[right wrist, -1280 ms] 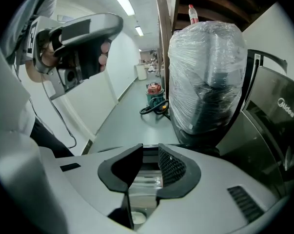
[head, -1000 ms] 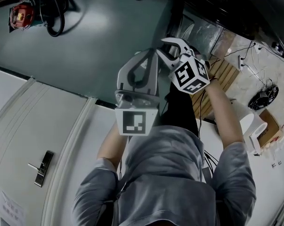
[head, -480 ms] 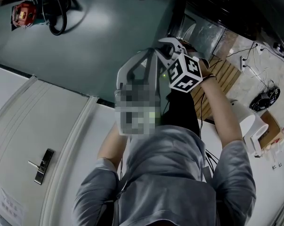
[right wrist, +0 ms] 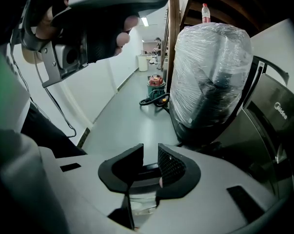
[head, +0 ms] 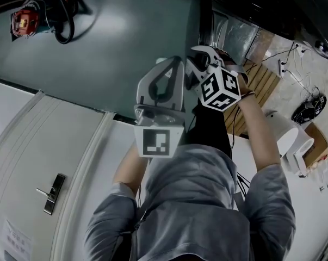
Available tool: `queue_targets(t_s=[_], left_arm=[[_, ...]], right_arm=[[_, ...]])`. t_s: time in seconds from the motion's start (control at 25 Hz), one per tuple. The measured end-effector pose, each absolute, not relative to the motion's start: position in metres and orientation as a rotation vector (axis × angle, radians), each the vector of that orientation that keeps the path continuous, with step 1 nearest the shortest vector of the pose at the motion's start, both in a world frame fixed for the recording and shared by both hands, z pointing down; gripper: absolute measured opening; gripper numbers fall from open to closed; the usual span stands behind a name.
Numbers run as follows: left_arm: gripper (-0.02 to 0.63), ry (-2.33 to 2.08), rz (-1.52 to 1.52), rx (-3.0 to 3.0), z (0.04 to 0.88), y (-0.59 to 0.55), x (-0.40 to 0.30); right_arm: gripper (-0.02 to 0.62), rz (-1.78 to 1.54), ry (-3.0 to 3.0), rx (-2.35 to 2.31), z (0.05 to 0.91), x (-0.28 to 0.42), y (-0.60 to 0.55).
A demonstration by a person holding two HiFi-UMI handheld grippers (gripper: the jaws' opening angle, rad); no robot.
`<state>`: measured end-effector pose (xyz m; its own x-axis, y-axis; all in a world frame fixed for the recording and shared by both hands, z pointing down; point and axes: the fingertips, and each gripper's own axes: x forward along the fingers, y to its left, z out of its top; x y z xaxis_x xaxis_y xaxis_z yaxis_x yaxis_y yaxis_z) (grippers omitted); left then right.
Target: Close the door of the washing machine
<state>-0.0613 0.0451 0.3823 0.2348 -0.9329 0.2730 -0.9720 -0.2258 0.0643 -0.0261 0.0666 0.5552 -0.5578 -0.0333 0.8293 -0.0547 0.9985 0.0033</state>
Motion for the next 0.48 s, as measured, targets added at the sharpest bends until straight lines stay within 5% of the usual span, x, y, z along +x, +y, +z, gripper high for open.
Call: queue_targets(t_s=[0.48], left_arm=[[-0.002,-1.701,0.227,2.366,0.380,0.038,-0.012]], right_arm=[[0.081,0.031,-2.095,0.244,0.559,0.040,0.056]])
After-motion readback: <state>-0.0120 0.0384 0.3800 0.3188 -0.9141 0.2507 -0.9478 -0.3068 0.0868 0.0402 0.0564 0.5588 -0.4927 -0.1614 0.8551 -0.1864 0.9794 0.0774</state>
